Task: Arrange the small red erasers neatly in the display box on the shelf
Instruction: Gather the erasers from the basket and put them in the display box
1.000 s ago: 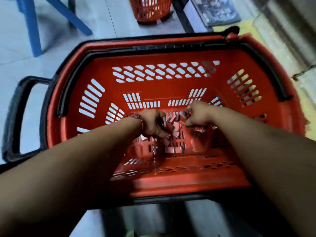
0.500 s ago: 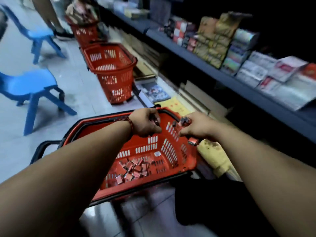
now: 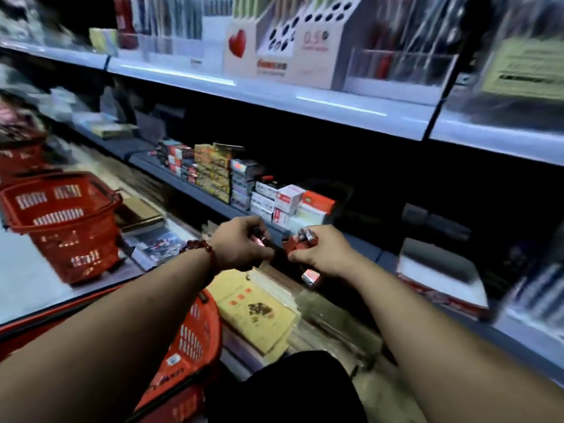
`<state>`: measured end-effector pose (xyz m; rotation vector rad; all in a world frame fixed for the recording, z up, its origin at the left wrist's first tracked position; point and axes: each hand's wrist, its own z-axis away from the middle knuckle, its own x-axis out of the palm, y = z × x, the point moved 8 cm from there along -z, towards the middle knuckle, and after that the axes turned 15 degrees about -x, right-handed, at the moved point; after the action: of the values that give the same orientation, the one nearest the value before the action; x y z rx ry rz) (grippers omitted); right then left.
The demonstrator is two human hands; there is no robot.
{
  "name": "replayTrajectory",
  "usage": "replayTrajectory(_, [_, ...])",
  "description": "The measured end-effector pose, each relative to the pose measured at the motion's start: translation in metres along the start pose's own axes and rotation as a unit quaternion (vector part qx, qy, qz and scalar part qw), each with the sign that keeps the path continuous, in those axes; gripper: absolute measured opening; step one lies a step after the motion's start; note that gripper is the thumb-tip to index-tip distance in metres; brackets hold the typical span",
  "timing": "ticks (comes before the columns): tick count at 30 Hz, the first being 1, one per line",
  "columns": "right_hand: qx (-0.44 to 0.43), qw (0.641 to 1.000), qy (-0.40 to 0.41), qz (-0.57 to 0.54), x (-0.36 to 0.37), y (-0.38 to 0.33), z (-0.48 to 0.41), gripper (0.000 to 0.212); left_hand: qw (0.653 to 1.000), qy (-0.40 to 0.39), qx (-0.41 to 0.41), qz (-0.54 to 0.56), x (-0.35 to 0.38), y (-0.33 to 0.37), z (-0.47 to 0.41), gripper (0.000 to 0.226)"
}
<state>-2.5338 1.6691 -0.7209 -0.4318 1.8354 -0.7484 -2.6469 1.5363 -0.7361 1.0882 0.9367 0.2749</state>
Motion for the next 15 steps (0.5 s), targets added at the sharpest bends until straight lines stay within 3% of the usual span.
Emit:
replayTrajectory(8, [0.025, 0.978, 0.205, 0.030, -0.111, 0.044, 0.058, 0.013, 0.990, -0.042, 0.092, 0.097, 0.080, 0.095, -0.001, 0.023])
replayTrajectory(12, [0.092, 0.950, 0.289, 0.078, -0.162, 0.079, 0.091, 0.018, 0.982, -0.054, 0.108, 0.146, 0.128, 0.139, 0.002, 0.022])
replayTrajectory(15, [0.147, 0.935, 0.306, 0.101, -0.184, 0.103, 0.111, 0.015, 0.980, -0.048, 0.108, 0.163, 0.168, 0.164, -0.002, 0.025])
